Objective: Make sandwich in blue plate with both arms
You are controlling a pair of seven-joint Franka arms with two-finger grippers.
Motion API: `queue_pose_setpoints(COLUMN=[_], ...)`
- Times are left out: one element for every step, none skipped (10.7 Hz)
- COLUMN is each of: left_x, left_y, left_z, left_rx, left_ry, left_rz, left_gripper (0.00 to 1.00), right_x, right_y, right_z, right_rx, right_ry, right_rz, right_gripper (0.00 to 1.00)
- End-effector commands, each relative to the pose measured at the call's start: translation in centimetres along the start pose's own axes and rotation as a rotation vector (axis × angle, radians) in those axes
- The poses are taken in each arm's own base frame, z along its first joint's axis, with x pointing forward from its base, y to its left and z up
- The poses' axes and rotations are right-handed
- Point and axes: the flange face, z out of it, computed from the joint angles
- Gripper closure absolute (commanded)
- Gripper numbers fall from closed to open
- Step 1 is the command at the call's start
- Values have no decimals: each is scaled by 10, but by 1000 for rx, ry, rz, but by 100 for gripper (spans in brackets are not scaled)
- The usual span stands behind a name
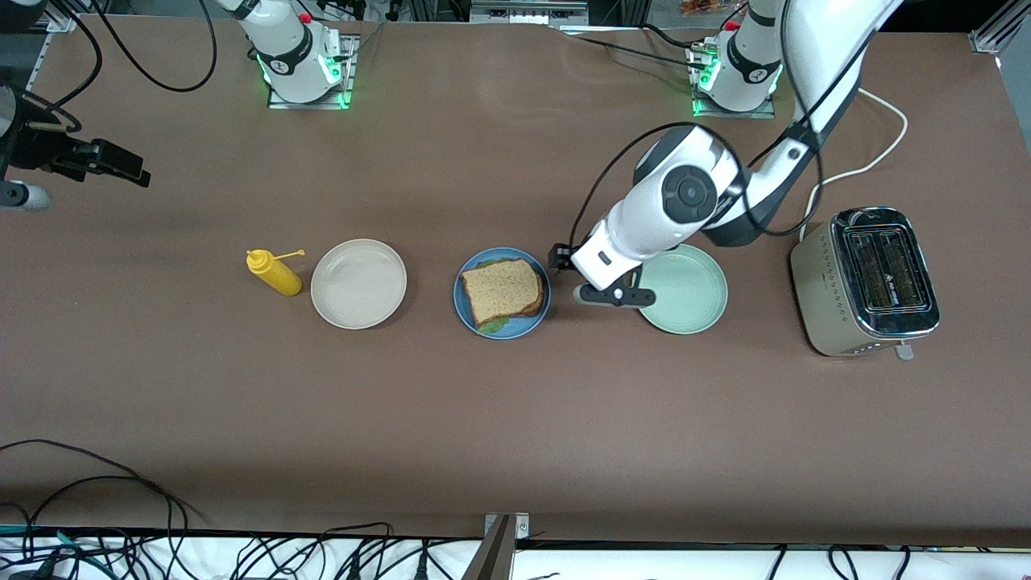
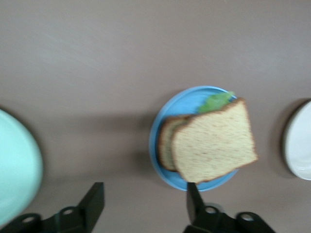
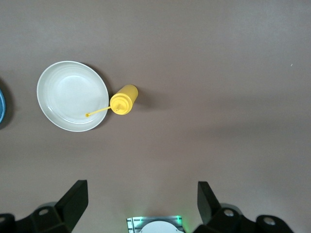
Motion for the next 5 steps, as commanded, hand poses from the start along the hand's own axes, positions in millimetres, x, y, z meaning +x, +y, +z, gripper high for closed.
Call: queue_pose_setpoints(left_x=[-16, -18, -16, -11, -16], left_y=[-24, -31, -45, -63, -72], left_z=[-71, -91, -108, -135, -155], left_rx=[236, 267, 291, 300, 330], left_ry=[76, 85, 97, 135, 140], left_rz=[53, 64, 36, -10, -9], left_gripper=[0, 0, 0, 0, 0], right_x=[16, 17, 17, 15, 12], right_y=[-2, -2, 2, 3, 2], right_z=[-7, -6, -9, -9, -12], right_rx=[-25, -28, -36, -37, -35], right_ry=[-19, -13, 8, 22, 29], right_rz=[4, 4, 10, 13, 12], right_gripper=[0, 0, 0, 0, 0])
